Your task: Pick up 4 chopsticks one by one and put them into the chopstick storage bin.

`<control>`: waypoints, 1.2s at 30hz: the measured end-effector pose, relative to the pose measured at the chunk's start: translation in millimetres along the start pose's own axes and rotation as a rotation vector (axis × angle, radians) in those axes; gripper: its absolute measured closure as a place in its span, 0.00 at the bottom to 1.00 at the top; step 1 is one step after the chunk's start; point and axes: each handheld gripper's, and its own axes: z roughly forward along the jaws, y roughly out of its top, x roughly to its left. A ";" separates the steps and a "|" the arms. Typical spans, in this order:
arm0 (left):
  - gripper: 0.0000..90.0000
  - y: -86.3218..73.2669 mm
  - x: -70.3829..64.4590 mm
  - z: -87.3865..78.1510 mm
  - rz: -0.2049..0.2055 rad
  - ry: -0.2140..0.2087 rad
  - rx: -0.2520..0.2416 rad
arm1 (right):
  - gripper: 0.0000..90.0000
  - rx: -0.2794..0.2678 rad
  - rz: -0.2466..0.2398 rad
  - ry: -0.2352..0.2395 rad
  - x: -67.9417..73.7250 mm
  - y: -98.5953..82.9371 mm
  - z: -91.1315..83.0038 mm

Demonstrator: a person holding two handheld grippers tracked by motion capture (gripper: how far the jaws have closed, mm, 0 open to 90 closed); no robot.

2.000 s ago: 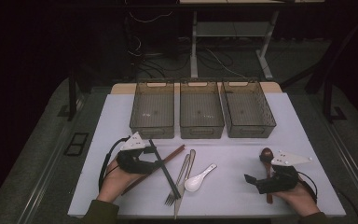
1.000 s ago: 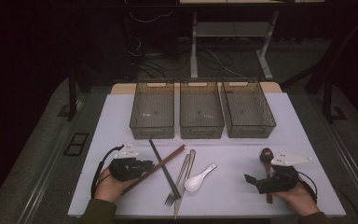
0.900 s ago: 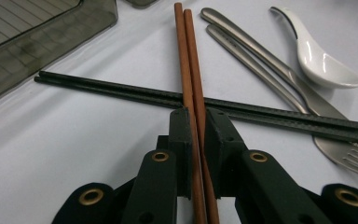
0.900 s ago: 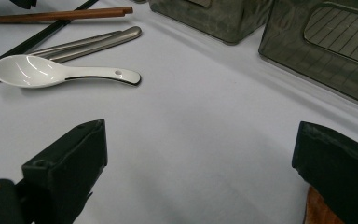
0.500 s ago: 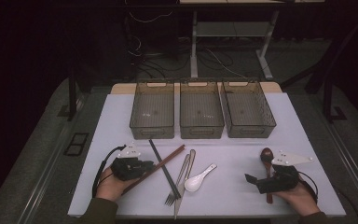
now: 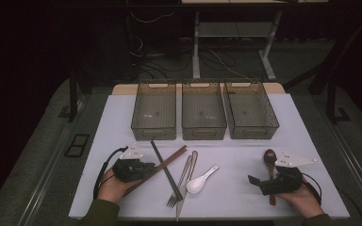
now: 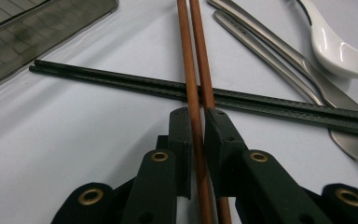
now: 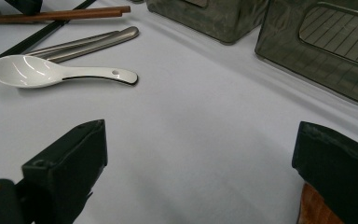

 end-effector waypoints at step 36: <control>0.92 -1.3 3.2 6.3 0.009 0.001 0.033 | 0.03 0.003 -0.005 0.000 0.0 -0.2 0.3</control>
